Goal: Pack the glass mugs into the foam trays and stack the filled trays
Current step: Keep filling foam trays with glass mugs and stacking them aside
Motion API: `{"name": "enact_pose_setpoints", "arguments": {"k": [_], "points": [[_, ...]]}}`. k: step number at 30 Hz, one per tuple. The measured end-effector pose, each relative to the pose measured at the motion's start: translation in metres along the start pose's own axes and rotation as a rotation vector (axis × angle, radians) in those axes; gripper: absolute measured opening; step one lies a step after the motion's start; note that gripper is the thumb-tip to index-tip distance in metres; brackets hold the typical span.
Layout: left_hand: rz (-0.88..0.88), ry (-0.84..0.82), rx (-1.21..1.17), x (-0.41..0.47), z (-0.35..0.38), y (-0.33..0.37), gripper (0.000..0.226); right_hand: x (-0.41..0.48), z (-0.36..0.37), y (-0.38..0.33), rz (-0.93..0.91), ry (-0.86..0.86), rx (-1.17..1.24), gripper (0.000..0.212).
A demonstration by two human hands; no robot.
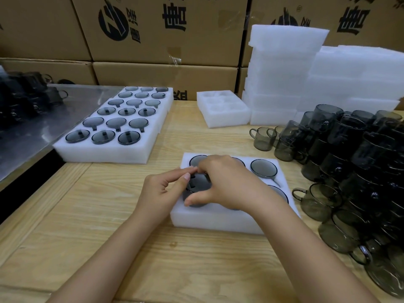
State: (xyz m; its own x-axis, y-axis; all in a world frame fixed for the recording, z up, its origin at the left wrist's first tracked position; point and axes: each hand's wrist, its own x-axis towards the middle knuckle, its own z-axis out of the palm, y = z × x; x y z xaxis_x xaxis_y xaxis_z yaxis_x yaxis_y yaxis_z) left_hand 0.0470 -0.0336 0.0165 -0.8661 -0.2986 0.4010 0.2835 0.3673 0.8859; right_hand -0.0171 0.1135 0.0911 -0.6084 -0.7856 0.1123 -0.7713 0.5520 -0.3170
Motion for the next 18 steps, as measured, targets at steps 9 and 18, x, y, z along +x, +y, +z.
{"name": "enact_pose_setpoints", "arguments": {"k": [9,18], "points": [[0.17,-0.073,0.363,-0.007,-0.006,0.003,0.03,-0.002,0.018,0.004,-0.045,0.036,-0.143,0.061],[0.429,-0.159,1.046,-0.027,0.018,0.025,0.064,-0.043,0.052,0.01,-0.114,0.038,-0.471,0.091]]}}
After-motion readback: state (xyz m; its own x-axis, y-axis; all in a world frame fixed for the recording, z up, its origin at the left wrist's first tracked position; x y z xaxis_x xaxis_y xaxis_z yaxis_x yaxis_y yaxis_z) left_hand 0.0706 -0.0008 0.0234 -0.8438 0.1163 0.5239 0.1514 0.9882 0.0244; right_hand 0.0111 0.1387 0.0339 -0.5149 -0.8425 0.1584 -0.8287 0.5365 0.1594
